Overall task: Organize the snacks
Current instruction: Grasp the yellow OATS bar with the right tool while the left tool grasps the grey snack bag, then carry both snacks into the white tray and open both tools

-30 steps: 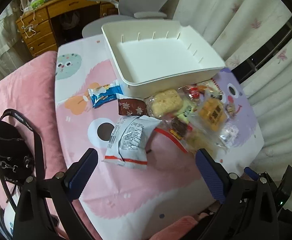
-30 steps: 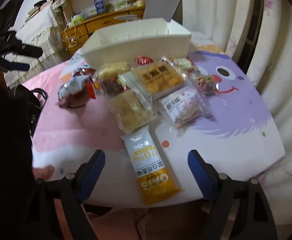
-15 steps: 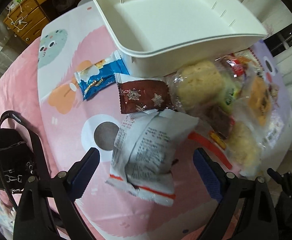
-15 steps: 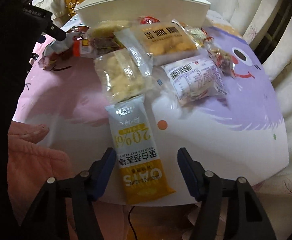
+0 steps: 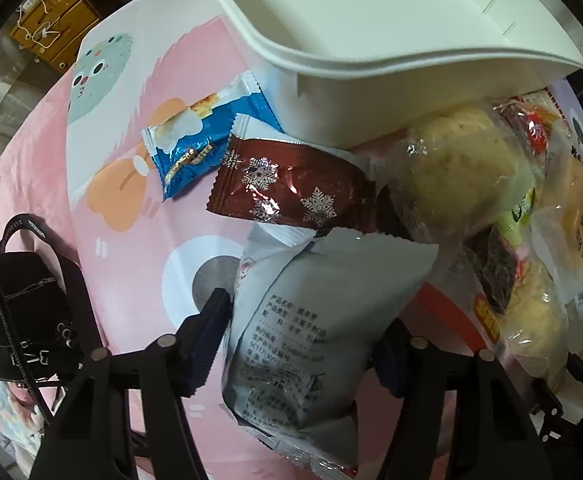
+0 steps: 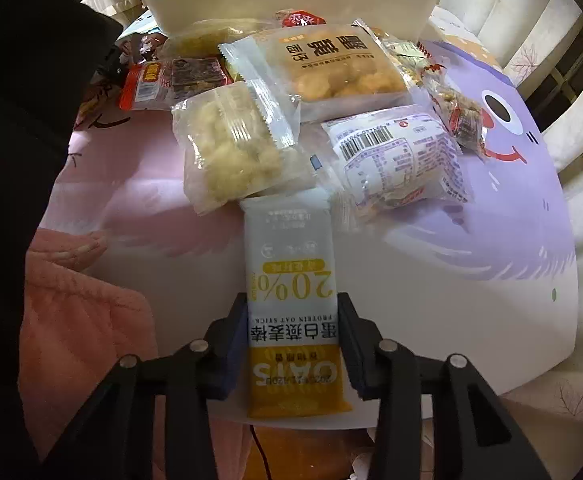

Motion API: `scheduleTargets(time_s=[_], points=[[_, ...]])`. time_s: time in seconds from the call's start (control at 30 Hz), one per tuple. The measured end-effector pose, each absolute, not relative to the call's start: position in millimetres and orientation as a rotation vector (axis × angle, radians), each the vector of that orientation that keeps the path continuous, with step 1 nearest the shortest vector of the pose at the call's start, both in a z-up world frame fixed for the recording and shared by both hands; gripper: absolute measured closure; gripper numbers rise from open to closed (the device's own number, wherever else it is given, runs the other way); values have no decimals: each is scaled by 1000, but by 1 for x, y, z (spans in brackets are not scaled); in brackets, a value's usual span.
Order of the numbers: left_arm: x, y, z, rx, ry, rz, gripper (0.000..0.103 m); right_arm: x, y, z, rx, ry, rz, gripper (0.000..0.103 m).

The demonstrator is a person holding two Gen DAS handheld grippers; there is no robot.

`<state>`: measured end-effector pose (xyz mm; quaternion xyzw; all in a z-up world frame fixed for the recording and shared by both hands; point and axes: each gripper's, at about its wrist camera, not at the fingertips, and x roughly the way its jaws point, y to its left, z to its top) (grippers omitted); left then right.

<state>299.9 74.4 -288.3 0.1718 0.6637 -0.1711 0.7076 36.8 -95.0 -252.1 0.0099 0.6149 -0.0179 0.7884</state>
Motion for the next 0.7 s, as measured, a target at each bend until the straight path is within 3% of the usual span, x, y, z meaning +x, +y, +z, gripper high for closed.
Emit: scheduleTargets(time_s=[0.27,0.7], points=[[295,75,-280,368,1489,-380,47,48,-101,-252,63,1350,-44,63],[250,111,-229,277,1449,-421,47,29,-109,-237,212,1299,-133,63]])
